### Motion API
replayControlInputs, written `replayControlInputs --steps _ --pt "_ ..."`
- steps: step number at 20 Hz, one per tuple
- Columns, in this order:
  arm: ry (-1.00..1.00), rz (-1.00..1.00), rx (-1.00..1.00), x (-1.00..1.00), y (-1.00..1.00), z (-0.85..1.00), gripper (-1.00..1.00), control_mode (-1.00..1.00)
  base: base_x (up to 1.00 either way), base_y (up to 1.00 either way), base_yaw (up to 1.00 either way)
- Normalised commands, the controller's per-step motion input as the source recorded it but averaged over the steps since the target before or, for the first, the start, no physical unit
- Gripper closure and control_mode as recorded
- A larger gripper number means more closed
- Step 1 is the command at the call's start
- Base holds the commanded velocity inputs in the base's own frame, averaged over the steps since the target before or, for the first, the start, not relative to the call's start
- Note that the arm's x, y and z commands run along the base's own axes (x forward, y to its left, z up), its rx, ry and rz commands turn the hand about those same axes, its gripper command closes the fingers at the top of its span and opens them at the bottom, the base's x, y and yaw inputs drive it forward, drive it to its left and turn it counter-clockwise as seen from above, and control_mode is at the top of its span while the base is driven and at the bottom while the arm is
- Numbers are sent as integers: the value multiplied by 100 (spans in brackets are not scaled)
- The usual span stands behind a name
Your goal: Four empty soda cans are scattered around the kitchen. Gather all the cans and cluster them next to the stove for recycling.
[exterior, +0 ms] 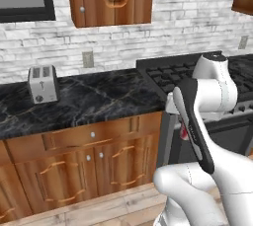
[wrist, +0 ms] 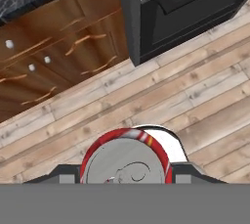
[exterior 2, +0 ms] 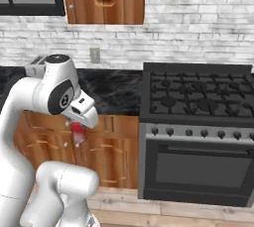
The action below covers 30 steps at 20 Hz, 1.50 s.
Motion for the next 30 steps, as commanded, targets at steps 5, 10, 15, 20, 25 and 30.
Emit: replayControlInputs --steps 5,10,15,20,25,30 --pt "0 0 0 0 0 0 100 100 -20 -70 -7" --pt "0 0 0 0 0 0 100 100 -1 -99 -4" --pt "0 0 0 0 0 0 100 100 -7 -100 -3" --pt "0 0 0 0 0 0 100 100 0 -100 -1" --pt "0 0 0 0 0 0 100 100 0 -100 0" --pt "0 0 0 0 0 0 100 100 0 -100 0"
